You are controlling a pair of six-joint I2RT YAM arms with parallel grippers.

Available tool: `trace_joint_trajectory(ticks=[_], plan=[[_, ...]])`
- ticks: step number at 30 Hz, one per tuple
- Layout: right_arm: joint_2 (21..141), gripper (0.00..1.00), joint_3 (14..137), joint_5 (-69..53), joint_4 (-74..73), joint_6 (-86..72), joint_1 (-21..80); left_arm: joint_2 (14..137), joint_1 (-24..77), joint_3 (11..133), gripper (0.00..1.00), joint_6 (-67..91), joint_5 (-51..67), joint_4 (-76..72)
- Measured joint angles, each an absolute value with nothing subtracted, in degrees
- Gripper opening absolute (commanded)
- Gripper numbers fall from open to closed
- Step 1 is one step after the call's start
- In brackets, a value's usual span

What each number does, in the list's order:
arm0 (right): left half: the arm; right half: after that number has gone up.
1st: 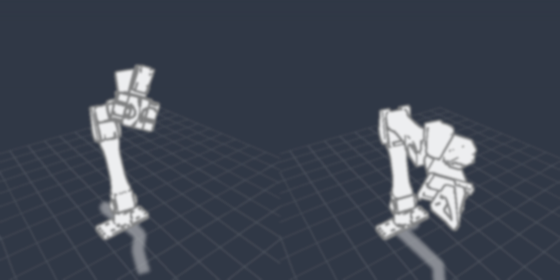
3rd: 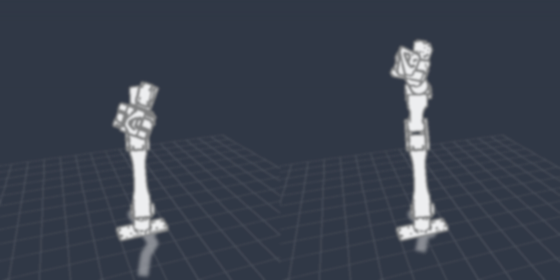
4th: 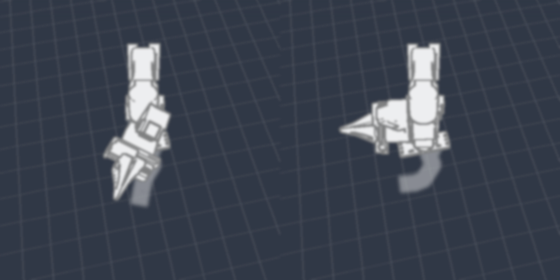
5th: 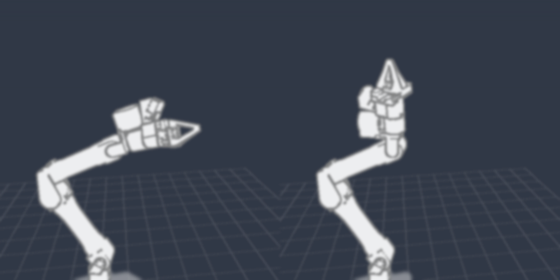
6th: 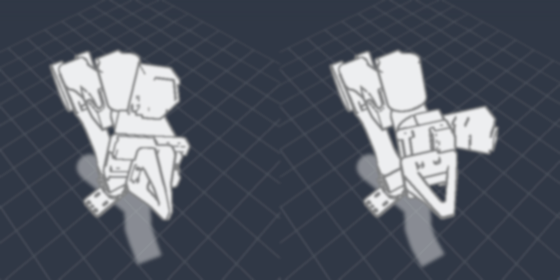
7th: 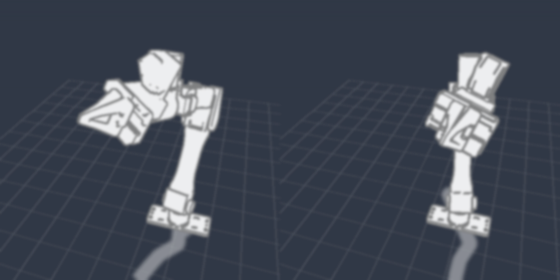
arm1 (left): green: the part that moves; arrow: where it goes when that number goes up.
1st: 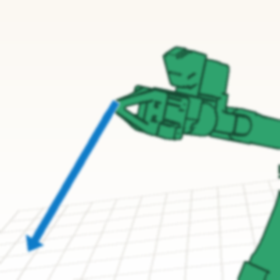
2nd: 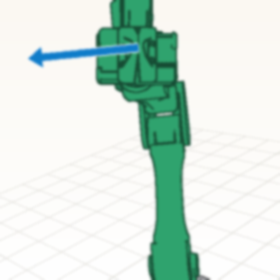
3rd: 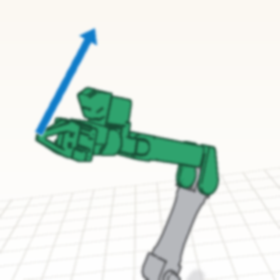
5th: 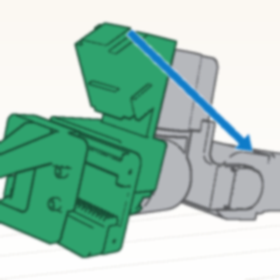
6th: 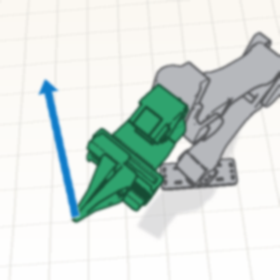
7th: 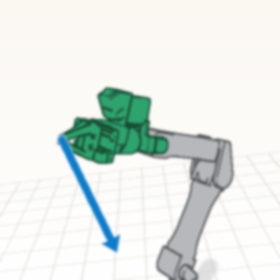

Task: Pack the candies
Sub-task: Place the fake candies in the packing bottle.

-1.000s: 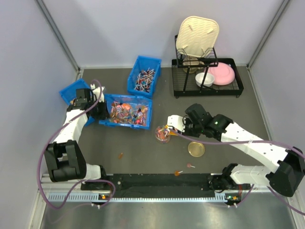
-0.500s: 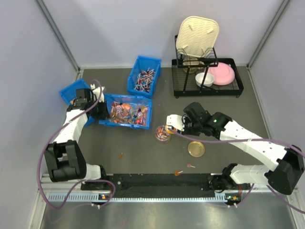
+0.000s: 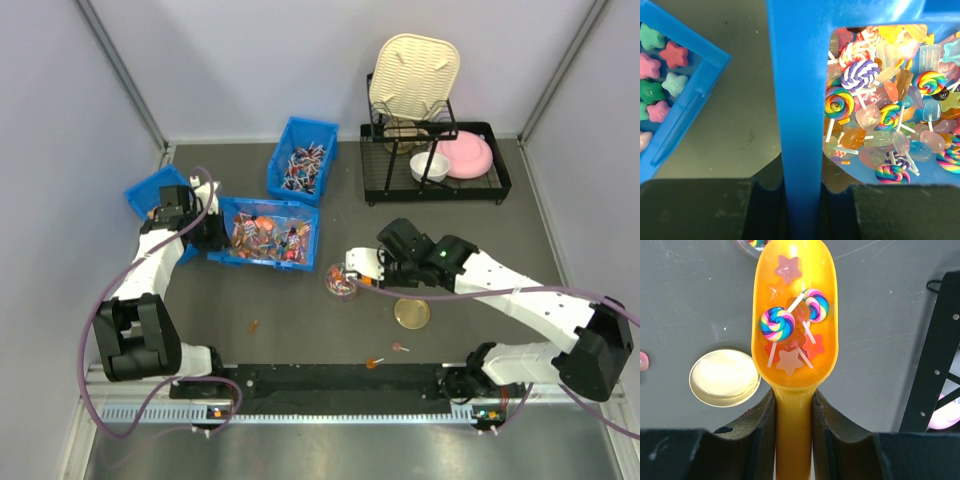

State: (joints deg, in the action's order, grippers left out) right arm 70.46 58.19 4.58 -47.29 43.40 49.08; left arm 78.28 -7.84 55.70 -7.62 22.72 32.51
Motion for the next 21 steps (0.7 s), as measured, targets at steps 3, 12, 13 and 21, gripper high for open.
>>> trace_joint_trajectory(ticks=[3,12,13,21], plan=[[70.63,0.0,58.19,5.21,-47.83,43.53,49.3,78.28,-7.84,55.7,0.0,-7.62,22.72,32.51],[71.07,0.0,60.16,7.11,-49.65,44.03,51.05,78.28,-7.84,55.7,0.0,-7.62,22.72,32.51],[71.07,0.0,60.34,7.4,-49.8,44.12,51.27,78.28,-7.84,55.7,0.0,-7.62,22.72,32.51],[72.18,0.0,61.87,8.69,-51.13,45.01,51.66,78.28,-7.84,55.7,0.0,-7.62,22.72,32.51]])
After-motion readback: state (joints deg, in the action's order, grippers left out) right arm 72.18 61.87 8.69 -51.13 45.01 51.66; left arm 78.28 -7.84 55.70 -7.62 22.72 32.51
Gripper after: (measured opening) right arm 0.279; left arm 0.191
